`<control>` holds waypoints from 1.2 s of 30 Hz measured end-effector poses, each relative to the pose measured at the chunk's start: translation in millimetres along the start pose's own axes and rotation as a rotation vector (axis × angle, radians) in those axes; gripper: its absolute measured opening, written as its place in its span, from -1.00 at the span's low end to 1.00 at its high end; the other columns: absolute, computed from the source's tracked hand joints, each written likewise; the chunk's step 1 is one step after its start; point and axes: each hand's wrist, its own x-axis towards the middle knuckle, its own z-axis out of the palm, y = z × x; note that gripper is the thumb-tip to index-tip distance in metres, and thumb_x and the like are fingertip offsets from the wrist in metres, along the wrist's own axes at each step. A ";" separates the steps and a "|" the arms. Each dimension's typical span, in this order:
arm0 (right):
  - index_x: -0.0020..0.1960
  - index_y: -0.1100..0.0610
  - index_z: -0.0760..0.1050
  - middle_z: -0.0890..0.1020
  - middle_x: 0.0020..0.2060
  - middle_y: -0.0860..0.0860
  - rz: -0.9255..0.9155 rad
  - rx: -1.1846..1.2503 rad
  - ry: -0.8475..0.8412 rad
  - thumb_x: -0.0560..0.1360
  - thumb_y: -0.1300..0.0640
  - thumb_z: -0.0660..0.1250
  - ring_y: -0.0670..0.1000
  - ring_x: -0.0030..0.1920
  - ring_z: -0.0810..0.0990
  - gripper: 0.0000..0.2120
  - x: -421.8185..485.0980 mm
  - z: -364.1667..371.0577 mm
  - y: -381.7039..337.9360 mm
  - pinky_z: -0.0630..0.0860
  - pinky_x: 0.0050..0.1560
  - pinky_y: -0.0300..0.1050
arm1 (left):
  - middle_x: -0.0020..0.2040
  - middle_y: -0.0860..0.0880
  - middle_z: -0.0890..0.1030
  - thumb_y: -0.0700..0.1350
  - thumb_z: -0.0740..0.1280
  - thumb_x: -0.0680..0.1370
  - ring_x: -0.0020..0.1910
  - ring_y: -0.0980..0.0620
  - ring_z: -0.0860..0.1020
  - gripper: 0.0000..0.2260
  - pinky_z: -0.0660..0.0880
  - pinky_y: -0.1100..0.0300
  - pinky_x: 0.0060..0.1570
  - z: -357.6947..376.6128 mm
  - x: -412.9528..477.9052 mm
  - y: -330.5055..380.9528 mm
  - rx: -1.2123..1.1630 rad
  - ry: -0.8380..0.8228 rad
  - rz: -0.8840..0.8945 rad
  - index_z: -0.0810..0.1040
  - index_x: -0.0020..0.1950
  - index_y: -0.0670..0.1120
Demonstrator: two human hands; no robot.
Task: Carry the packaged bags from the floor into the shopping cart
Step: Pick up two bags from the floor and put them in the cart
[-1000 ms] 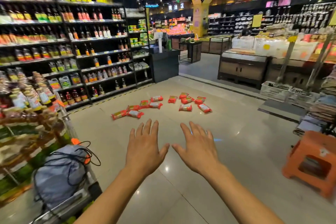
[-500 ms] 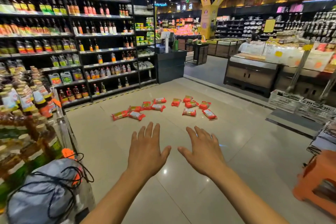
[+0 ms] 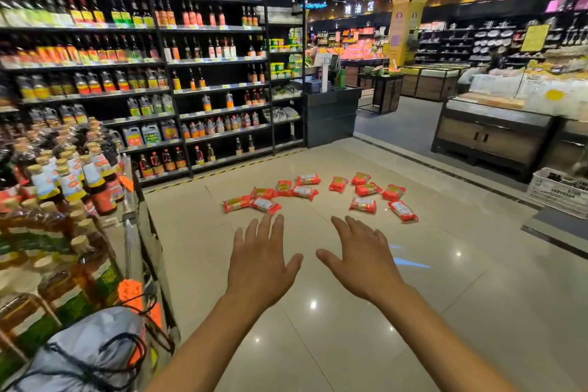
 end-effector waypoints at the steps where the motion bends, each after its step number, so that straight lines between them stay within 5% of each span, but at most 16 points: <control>1: 0.66 -0.05 -0.02 0.08 0.65 0.05 -0.008 0.002 -0.006 0.63 -0.33 0.08 0.08 0.64 0.02 -0.28 14.3 1.9 3.2 -0.06 0.61 0.16 | 0.68 -0.07 0.04 0.34 0.08 0.63 0.64 -0.12 0.06 -0.26 0.01 -0.14 0.60 2.9 12.1 -0.9 0.010 0.003 -0.011 -0.04 0.68 -0.03; 23: 0.64 -0.05 0.02 0.15 0.63 0.01 -0.294 0.033 -0.010 0.62 -0.32 0.11 0.09 0.62 0.10 -0.30 345.3 6.9 37.2 0.02 0.59 0.19 | 0.68 -0.07 0.05 0.30 0.12 0.64 0.63 -0.11 0.07 -0.28 0.03 -0.09 0.58 48.8 297.2 -26.4 0.103 0.034 -0.217 0.00 0.67 -0.02; 36: 0.61 -0.09 0.10 0.25 0.59 0.01 -0.301 0.002 -0.009 0.61 -0.32 0.12 0.11 0.60 0.16 -0.35 543.9 59.8 -21.3 0.07 0.57 0.19 | 0.68 -0.07 0.03 0.30 0.10 0.64 0.64 -0.12 0.05 -0.28 0.03 -0.11 0.58 95.5 471.9 -140.1 0.082 0.029 -0.220 -0.04 0.68 -0.03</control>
